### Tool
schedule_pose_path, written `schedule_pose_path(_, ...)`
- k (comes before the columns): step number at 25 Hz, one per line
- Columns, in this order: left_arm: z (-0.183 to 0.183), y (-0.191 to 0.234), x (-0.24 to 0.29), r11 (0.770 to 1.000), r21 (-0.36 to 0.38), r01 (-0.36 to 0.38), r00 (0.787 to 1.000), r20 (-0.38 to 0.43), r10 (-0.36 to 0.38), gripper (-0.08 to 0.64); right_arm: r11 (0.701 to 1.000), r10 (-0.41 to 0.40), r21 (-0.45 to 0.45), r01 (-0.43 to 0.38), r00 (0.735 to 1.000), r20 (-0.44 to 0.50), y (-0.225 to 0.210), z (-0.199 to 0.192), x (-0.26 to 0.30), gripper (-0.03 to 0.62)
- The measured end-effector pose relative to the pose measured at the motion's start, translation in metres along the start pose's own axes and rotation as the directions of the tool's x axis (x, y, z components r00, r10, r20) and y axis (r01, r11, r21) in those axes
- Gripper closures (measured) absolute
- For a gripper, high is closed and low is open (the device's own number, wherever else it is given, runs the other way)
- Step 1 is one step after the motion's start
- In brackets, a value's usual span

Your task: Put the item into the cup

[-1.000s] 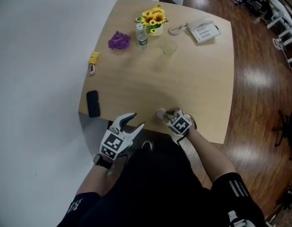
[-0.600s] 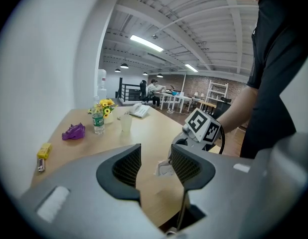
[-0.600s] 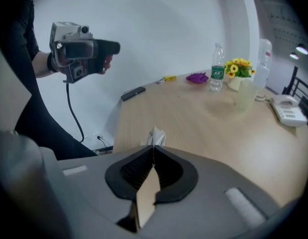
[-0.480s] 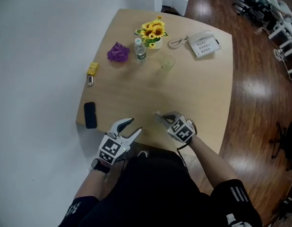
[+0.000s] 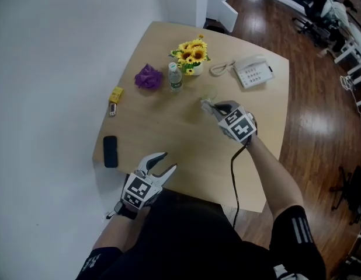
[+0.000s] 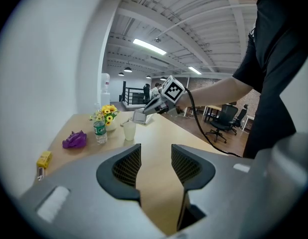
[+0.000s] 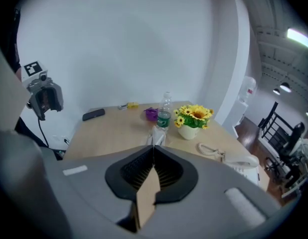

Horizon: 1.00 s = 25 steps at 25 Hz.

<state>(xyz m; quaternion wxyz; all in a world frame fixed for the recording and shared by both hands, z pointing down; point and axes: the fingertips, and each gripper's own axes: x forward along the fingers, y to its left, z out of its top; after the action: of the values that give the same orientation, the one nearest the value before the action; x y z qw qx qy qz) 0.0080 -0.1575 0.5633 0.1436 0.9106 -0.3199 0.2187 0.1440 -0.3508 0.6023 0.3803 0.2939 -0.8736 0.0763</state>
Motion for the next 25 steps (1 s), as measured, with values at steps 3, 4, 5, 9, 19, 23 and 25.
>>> schedule_pose_path(3,-0.001,0.007,0.001,1.0,0.004,0.009,1.0,-0.007,-0.009,0.376,0.999,-0.028,-0.026,0.026,0.998,-0.052,-0.029,0.004,0.021,0.578)
schedule_pose_path(4,-0.001,0.009,0.0,1.0,0.008,0.012,1.0,-0.01,-0.012,0.376,0.999,-0.035,-0.037,0.032,0.996,-0.077,-0.038,0.002,0.029,0.578)
schedule_pose_path(5,-0.001,0.012,-0.001,1.0,0.01,0.012,1.0,-0.014,-0.012,0.376,0.998,-0.042,-0.04,0.038,0.994,-0.1,-0.045,0.0,0.037,0.58)
schedule_pose_path(9,-0.008,0.025,-0.008,1.0,-0.002,-0.001,0.999,-0.036,0.001,0.376,0.997,-0.064,-0.04,0.058,0.986,-0.155,-0.065,-0.007,0.064,0.578)
schedule_pose_path(19,-0.009,0.041,-0.002,0.999,-0.027,-0.023,0.999,-0.042,0.022,0.376,0.998,-0.047,-0.061,0.032,0.964,-0.26,-0.076,-0.024,0.119,0.578)
schedule_pose_path(23,0.001,0.045,0.004,1.0,-0.017,-0.023,0.999,-0.03,0.022,0.376,0.998,-0.025,-0.056,0.009,0.953,-0.301,-0.071,-0.034,0.133,0.578)
schedule_pose_path(25,0.004,0.044,0.006,1.0,-0.012,-0.02,0.999,-0.031,0.02,0.376,0.999,-0.018,-0.052,0.002,0.953,-0.301,-0.07,-0.037,0.137,0.575)
